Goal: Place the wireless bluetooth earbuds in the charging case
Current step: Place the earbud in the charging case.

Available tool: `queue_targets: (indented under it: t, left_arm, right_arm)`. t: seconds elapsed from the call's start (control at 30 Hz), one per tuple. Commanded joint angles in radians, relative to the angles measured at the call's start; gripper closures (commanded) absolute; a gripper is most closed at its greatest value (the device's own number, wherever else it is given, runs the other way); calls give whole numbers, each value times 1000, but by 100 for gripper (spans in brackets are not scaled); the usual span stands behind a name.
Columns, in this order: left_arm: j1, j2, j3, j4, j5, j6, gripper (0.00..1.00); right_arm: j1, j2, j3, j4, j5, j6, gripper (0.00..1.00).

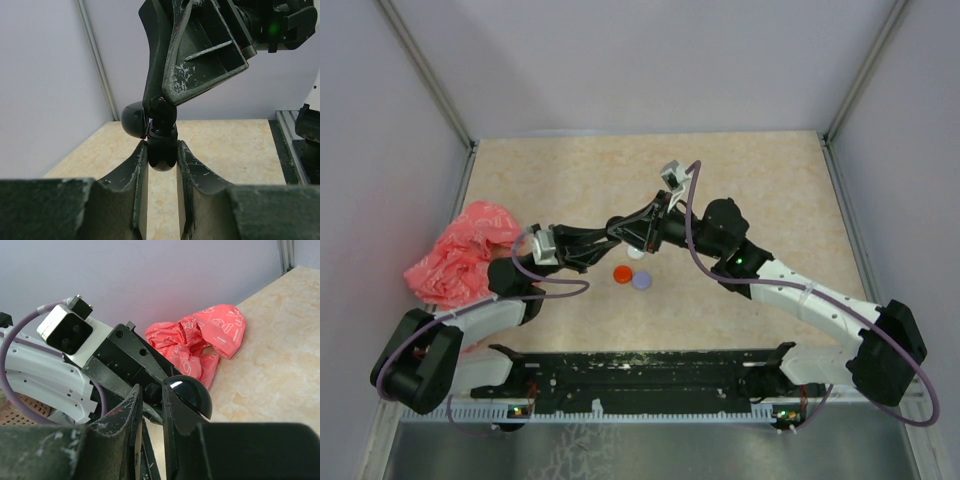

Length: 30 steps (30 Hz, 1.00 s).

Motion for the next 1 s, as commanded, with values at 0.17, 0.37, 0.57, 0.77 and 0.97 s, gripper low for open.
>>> queue_targets:
  t: [0.17,0.37,0.57,0.77,0.97]
  left_arm:
    - [-2,-32,11,266,-19,14,100]
    - [-3,-38,5,267,-35,19,100]
    - [-2,-44,-2,267,-51,25,100]
    - [-3,-45,-7,267,-65,25,100]
    - [-4,-39,0,265,-47,12,100]
  right_arm:
    - [13,-14,17,-5,47,-13,94]
    - [12,-29,9,-32,85,-12,94]
    - [12,-47,-6,-50,135,3,94]
    - [13,-49,-4,-70,152,5,93]
    - [12,-33,4,-88,150,8,93]
